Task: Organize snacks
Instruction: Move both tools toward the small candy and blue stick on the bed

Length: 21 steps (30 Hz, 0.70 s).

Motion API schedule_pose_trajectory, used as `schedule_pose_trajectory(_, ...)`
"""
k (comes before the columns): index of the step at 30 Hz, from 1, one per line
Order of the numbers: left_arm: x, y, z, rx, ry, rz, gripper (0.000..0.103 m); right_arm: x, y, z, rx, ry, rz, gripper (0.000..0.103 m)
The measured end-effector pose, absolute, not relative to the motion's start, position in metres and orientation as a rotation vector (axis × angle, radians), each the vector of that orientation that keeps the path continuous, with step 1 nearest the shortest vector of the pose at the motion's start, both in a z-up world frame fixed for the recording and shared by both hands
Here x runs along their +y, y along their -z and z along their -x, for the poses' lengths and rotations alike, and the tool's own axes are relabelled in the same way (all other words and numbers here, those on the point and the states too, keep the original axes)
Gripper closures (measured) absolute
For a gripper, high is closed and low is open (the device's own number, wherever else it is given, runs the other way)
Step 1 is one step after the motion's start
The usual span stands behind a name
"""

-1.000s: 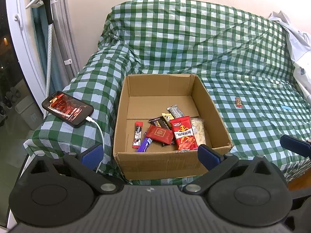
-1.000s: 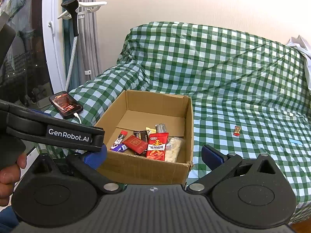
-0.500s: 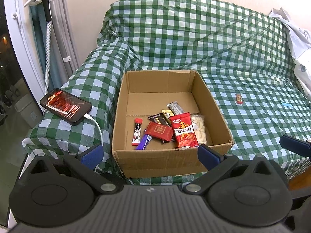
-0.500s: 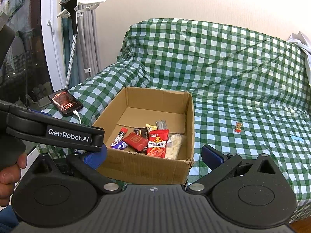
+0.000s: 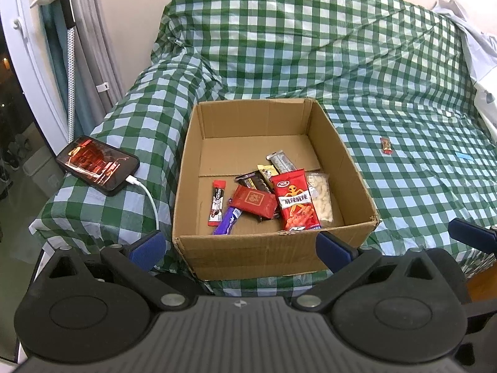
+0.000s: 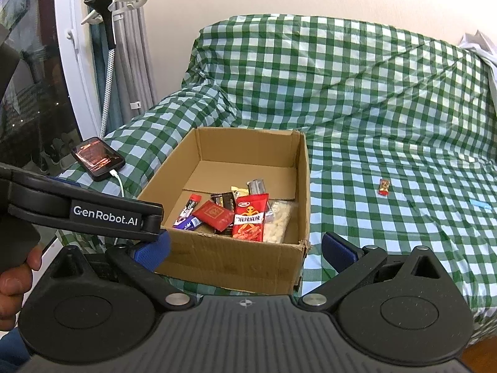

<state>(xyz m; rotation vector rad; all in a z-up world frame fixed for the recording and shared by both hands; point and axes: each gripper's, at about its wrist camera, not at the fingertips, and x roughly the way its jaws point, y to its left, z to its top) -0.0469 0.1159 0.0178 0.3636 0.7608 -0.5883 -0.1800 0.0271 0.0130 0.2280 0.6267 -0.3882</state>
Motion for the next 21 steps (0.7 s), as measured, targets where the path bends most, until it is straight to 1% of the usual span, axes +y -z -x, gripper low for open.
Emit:
schedule_pose_trajectory(9, 0.083, -0.015, 0.044, 0.767, 0.607, -0.42, 0.0, -0.002, -0.004, 0.185, 0.624, 0.427, -0.292, 0.001)
schedule_pose_trajectory(21, -0.015, -0.018, 0.047, 0.769, 0.744, -0.499, 0.0, -0.097, 0.008, 0.221, 0.592, 0.666, -0.403, 0.001)
